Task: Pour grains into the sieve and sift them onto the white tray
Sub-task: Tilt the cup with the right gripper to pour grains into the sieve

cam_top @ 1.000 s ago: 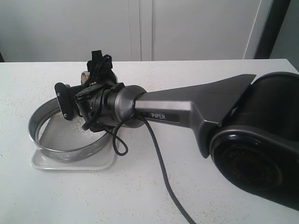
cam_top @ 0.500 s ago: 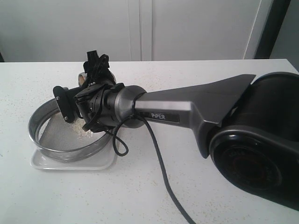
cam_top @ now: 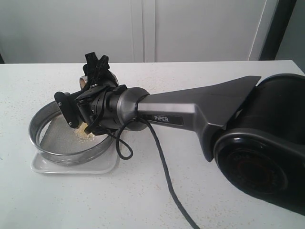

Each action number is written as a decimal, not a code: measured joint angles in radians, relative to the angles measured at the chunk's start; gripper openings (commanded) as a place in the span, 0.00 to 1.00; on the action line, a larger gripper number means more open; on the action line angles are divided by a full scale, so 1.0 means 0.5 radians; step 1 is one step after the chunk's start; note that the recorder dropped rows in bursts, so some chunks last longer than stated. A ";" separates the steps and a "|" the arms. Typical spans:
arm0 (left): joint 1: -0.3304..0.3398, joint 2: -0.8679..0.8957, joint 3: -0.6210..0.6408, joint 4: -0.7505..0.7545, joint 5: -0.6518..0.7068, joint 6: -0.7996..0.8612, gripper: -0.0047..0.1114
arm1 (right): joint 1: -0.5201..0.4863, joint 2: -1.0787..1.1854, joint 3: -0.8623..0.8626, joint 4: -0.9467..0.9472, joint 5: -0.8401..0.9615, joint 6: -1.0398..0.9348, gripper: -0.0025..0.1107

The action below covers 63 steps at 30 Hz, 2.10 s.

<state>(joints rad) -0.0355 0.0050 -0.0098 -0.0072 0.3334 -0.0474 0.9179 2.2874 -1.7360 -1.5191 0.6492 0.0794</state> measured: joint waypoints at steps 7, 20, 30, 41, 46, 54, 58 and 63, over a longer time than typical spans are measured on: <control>0.000 0.000 0.000 0.000 0.000 0.000 0.04 | 0.000 0.000 0.000 -0.017 -0.013 -0.186 0.02; 0.000 0.000 0.000 0.000 0.000 0.000 0.04 | 0.000 0.000 0.000 -0.283 -0.086 -0.262 0.02; 0.000 0.000 0.000 0.000 0.000 0.000 0.04 | 0.000 0.004 0.000 -0.417 -0.197 -0.273 0.02; 0.000 0.000 0.000 0.000 0.000 0.000 0.04 | 0.000 0.137 0.000 -0.421 0.046 -0.457 0.02; 0.000 0.000 0.000 0.000 0.000 0.000 0.04 | 0.000 0.146 0.000 -0.421 0.219 -0.460 0.02; 0.000 0.000 0.000 0.000 0.000 0.000 0.04 | 0.080 0.146 0.000 -0.421 0.257 -0.490 0.02; 0.000 0.000 0.000 0.000 0.000 0.000 0.04 | 0.135 0.146 0.000 -0.421 0.296 -0.616 0.02; 0.000 0.000 0.000 0.000 0.000 0.000 0.04 | 0.145 0.146 -0.003 -0.421 0.437 -0.706 0.02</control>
<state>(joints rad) -0.0355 0.0050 -0.0098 -0.0072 0.3334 -0.0474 0.9902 2.3605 -1.7376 -1.7295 0.8677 -0.2734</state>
